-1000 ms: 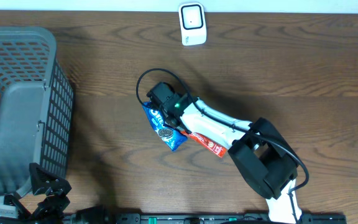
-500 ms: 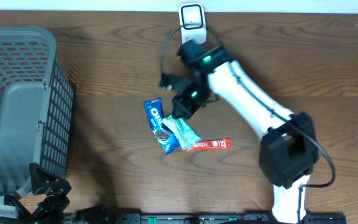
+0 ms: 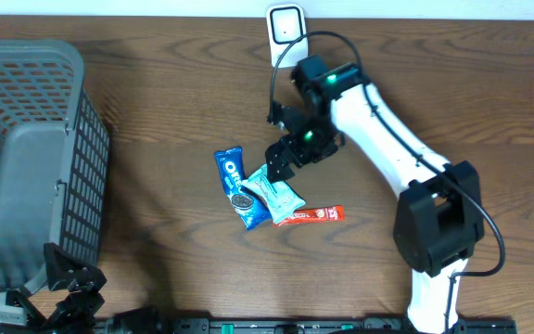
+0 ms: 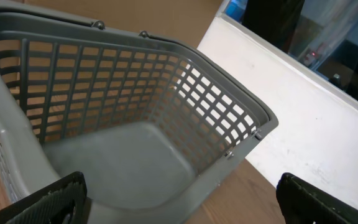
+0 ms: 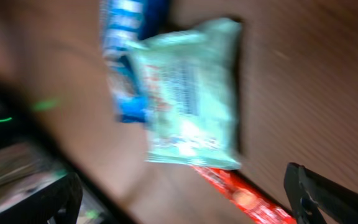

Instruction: Scan the item barcode

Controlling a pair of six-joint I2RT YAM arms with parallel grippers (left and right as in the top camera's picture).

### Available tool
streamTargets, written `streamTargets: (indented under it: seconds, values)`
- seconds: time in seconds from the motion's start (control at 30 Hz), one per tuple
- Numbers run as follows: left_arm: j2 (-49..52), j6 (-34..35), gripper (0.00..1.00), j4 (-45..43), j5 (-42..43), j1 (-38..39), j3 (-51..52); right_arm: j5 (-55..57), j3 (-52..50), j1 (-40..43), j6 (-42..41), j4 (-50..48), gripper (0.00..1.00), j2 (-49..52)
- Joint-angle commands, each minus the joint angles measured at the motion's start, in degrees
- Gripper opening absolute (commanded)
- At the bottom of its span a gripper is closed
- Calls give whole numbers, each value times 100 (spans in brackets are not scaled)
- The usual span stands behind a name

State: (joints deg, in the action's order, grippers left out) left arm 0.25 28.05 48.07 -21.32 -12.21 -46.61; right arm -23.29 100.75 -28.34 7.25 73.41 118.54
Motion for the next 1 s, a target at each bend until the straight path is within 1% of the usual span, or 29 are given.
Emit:
streamTargets:
  seconds: [0.0, 0.03, 0.07, 0.17, 0.2, 0.3, 0.47, 0.67, 0.77, 0.87, 0.97]
  values:
    - [-4, -98, 98, -7, -35, 17, -11, 1484, -37, -271, -584, -74, 99, -79]
    - [-4, -101, 98, -7, -35, 17, -11, 1482, -42, -350, -540, -125, 99, -79]
    - [-4, -98, 98, -7, -35, 17, -11, 1574, -72, -450, -476, -210, 97, -79]
    - [-4, -98, 98, -7, -35, 17, -11, 2234, -264, -782, -492, -444, 91, -79]
    - [-4, -98, 98, -7, -35, 17, -11, 2347, -337, -881, -507, -494, 90, -79]
    - [-4, -98, 98, -7, -35, 17, -11, 2588, -643, -1252, -507, -708, 93, -79]
    - [-4, -101, 98, -7, -35, 17, -11, 3134, -1117, -1729, -791, -802, 93, -79]
    - [-4, -98, 98, -7, -35, 17, -11, 3545, -1180, -2245, -896, -848, 94, -79]
    - [-4, -98, 98, -7, -35, 17, -11, 3917, -1366, -2398, -894, -1143, 94, -79]
    - [-4, -98, 98, -7, -35, 17, -11, 3989, -1690, -2459, -894, -1449, 91, -79]
    - [-4, -98, 98, -7, -35, 17, -11, 4151, -2098, -2463, -977, -1707, 84, -79]
